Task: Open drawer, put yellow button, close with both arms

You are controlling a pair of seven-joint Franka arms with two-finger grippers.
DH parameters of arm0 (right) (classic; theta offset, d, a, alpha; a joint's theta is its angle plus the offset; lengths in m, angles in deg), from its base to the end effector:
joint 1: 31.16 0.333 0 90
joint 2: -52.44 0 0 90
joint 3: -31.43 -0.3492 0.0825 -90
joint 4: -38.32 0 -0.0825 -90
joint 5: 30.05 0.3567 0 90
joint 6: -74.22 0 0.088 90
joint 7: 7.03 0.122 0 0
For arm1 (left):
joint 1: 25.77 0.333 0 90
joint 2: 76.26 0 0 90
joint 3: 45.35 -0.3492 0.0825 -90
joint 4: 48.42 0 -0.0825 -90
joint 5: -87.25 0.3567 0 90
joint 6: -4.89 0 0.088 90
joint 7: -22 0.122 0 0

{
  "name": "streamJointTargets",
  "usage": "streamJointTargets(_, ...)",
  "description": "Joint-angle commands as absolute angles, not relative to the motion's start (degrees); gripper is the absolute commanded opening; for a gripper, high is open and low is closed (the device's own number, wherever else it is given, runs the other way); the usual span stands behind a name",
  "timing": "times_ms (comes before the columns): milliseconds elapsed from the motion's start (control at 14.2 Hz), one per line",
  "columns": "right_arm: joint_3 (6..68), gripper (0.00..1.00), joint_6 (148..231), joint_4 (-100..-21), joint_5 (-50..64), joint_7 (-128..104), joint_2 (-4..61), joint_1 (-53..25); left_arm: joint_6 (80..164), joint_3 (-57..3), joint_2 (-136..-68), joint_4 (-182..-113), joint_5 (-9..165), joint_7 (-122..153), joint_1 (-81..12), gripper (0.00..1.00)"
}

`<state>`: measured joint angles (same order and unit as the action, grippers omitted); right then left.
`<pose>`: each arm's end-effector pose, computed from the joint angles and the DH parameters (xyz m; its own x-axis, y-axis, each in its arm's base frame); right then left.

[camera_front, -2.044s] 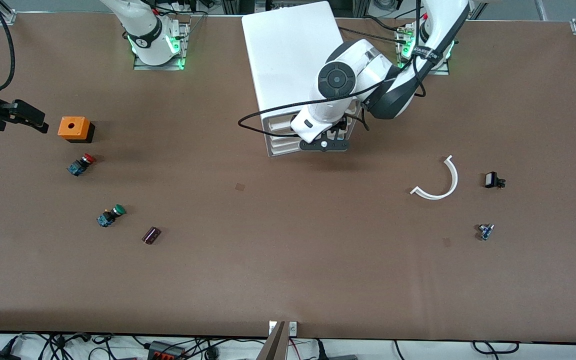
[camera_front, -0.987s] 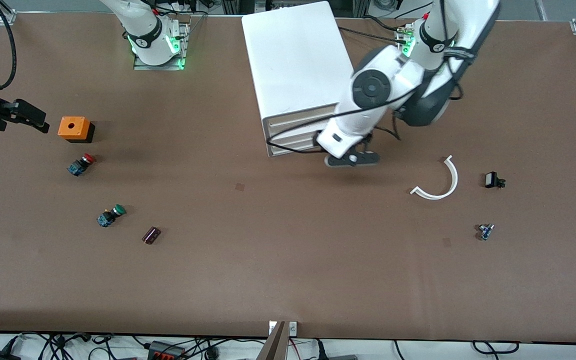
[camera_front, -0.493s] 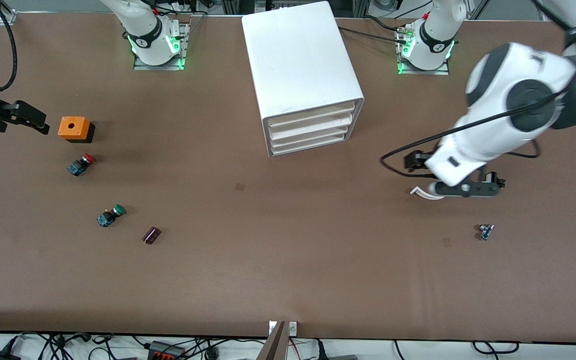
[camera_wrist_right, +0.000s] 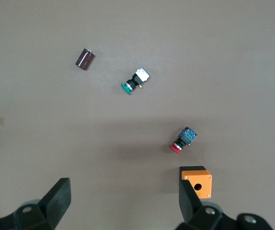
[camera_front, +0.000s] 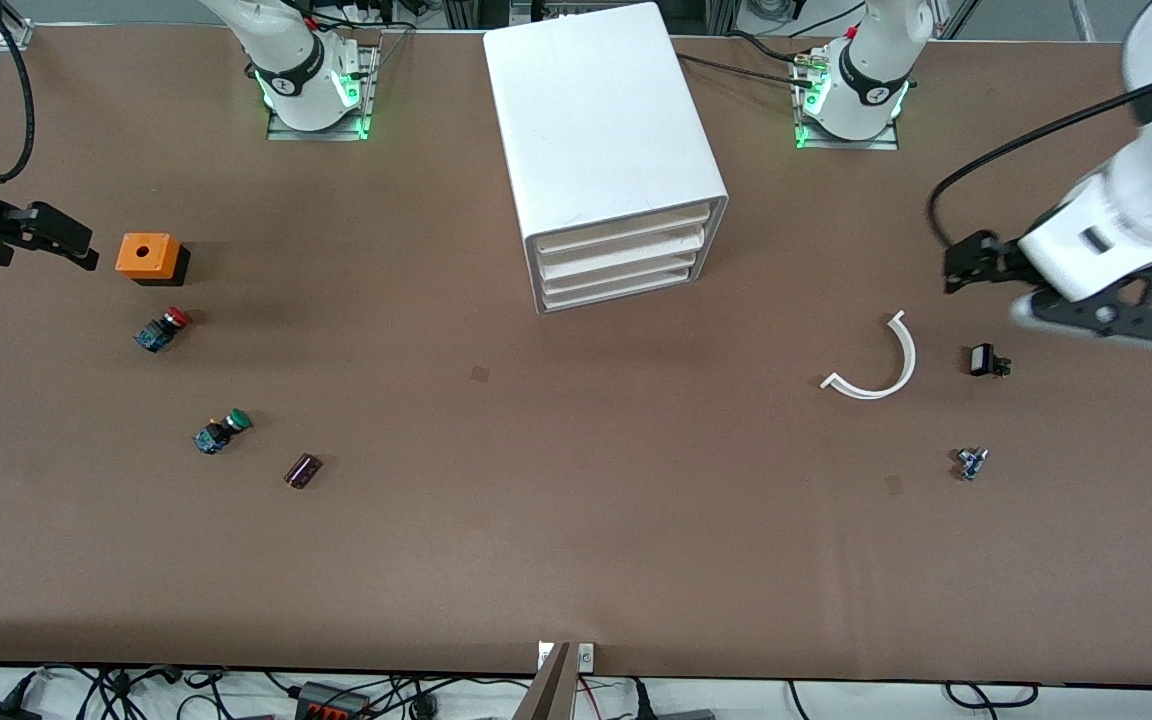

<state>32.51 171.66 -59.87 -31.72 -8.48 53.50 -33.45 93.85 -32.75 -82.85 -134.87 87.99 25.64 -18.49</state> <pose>0.5278 -0.0344 0.5998 0.9995 -0.0297 0.0046 -0.0299 -0.9991 0.0287 0.5594 -0.0428 0.6074 0.9855 -0.1556 -0.0675 -0.1548 -0.9878 0.0165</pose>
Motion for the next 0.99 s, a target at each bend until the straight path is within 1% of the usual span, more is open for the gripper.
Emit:
streamJointTargets(0, 31.78, 1.00, 172.21, -60.55, -31.81, -9.32, 54.38, -34.06, 98.02, -41.47, -77.60, -141.38, 86.46, 26.93, -25.06, 1.00)
streamJointTargets(141, 31.78, 1.00, 172.30, -60.55, -31.81, -9.32, 54.29, -34.06, 106.45, -42.79, -72.94, -149.37, 86.46, 27.09, -25.33, 1.00)
streamJointTargets(211, 31.78, 1.00, 172.48, -60.55, -31.81, -9.32, 54.38, -34.06, 106.75, -42.89, -72.48, -149.93, 86.37, 27.18, -25.33, 1.00)
streamJointTargets(352, 31.69, 1.00, 172.48, -60.64, -31.81, -9.14, 54.38, -33.97, 104.22, -42.89, -72.48, -149.23, 86.37, 27.45, -26.63, 1.00)
streamJointTargets(493, 31.69, 1.00, 172.57, -60.73, -31.81, -9.14, 54.38, -33.97, 100.97, -44.20, -72.83, -147.74, 86.37, 27.62, -28.22, 1.00)
streamJointTargets(916, 31.69, 1.00, 172.74, -60.82, -31.89, -9.23, 54.47, -33.97, 100.43, -43.50, -73.45, -146.77, 86.46, 27.62, -28.05, 1.00)
